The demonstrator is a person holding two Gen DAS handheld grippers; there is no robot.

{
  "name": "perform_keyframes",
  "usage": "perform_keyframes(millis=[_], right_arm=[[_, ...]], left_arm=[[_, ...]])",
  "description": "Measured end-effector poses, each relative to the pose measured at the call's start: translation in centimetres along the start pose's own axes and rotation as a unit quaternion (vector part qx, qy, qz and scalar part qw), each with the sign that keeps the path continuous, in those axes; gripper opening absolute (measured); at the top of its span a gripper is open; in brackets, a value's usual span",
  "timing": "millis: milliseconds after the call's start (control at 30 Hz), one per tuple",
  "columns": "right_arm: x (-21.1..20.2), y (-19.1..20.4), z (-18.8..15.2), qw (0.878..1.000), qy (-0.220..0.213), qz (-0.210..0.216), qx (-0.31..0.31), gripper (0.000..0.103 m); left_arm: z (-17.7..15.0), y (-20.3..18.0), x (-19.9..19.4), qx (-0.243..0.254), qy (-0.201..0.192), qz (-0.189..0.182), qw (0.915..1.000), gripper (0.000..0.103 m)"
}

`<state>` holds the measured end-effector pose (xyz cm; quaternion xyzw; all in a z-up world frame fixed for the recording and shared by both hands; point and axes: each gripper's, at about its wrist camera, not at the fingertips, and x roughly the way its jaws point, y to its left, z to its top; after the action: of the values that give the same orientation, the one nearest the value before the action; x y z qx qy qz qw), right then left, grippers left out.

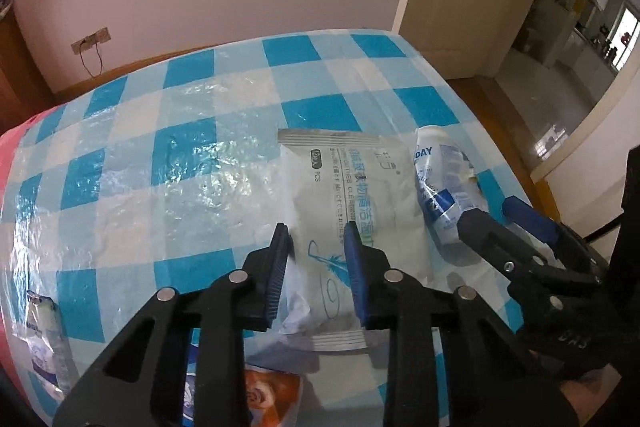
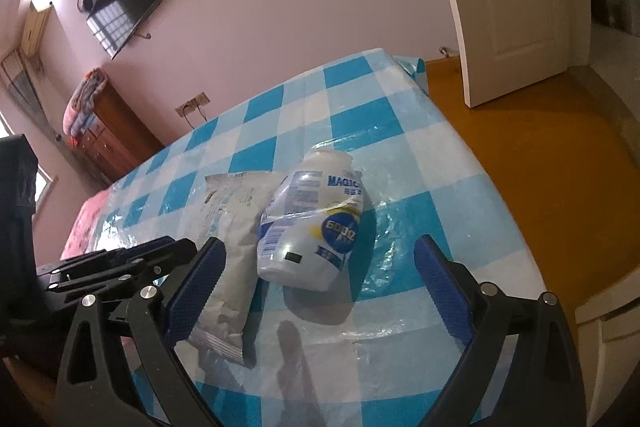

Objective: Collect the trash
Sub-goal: 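Grasp the white MAGICDAY bottle with the right tool while the left tool holds the wipes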

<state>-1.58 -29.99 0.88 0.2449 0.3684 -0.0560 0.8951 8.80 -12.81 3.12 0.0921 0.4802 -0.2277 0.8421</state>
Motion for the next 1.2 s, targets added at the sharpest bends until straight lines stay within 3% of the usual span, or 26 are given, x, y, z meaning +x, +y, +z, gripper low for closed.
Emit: perform_keyframes(millis=[33,100,200,367,600,700,1200], right_arm=[[0.0,0.0,0.0,1.0,0.0,0.0,0.0,0.094],[0.0,-0.5,0.1,1.0,-0.001,0.001,0.012,0.094],[0.0,-1.6,0.2,0.999,-0.002,0.011,0.038,0.094],[-0.1,-2.0,0.3,0.999,-0.003,0.017,0.045,0.094],[-0.2,-2.2,0.3,0.999,-0.003,0.021,0.047,0.094],[-0.2,-2.1,0.3,0.999,-0.002,0.022,0.045,0.094],[0.1,-1.9,0.5,0.998,-0.004,0.032,0.05,0.094]], left_arm=[[0.0,-0.1,0.0,0.001,0.001,-0.003,1.0,0.036],[-0.1,-0.3,-0.1,0.009,0.0,-0.008,0.9999,0.06],[-0.2,-1.4,-0.2,0.042,-0.007,0.017,0.9989,0.074],[-0.6,-3.9,0.6,0.099,0.009,0.022,0.9948,0.084],[-0.1,-4.0,2.1,0.08,0.016,0.031,0.9962,0.086],[-0.3,-3.8,2.9,0.059,0.024,0.027,0.9976,0.082],[-1.4,-1.1,0.8,-0.018,-0.006,0.037,0.9991,0.076]])
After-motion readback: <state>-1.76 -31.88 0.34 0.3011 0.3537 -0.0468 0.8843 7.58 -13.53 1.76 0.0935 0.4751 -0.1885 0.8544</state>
